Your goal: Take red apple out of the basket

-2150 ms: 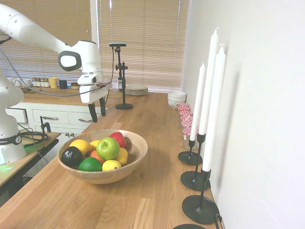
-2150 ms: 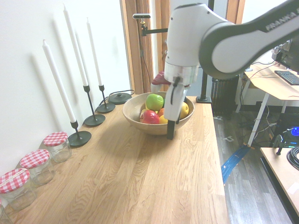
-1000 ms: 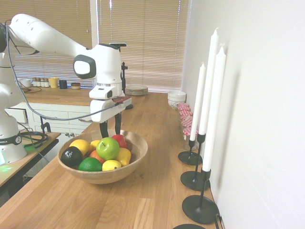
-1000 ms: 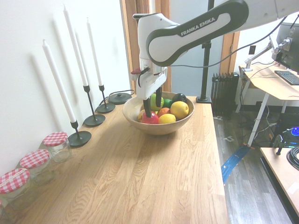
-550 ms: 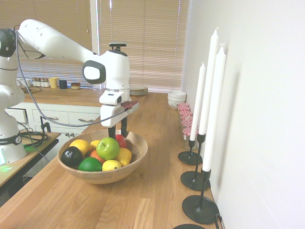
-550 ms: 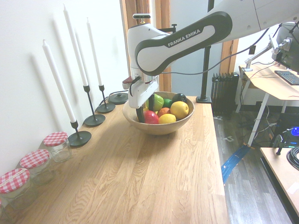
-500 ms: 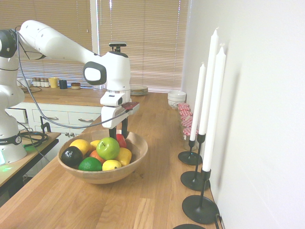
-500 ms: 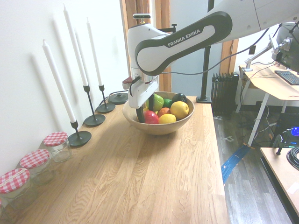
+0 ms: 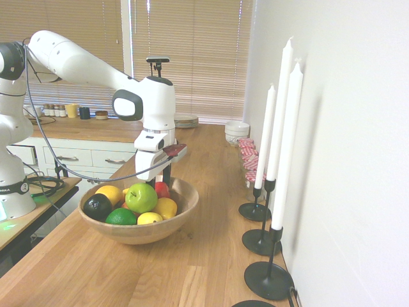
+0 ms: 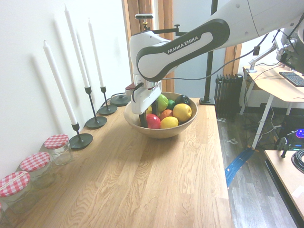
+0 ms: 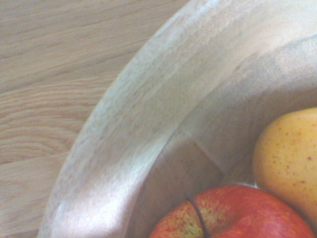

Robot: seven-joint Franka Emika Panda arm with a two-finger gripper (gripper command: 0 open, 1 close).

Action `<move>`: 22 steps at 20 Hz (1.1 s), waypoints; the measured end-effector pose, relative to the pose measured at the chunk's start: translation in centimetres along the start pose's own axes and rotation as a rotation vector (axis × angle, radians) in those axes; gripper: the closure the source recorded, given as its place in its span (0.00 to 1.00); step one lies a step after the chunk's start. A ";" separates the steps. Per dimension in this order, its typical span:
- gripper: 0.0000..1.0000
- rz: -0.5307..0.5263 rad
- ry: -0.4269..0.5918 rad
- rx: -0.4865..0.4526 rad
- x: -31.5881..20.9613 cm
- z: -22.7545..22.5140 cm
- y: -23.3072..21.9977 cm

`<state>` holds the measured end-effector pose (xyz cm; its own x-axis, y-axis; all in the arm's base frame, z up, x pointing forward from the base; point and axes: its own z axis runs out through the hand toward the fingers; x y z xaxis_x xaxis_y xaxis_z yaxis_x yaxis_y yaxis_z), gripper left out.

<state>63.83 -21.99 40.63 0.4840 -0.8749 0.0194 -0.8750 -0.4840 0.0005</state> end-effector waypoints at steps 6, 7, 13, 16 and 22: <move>1.00 0.012 -0.006 0.009 0.3 0.0 0.3; 1.00 0.013 -0.006 0.012 0.3 -0.1 0.3; 1.00 0.002 0.015 0.065 -0.6 -4.6 -0.4; 1.00 -0.024 0.031 0.099 -2.4 -9.1 -1.7; 1.00 -0.095 0.048 0.139 -9.0 -13.6 -6.3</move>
<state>64.86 -10.83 54.06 0.5604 -0.8249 0.0736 -0.8142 -0.5650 -0.1336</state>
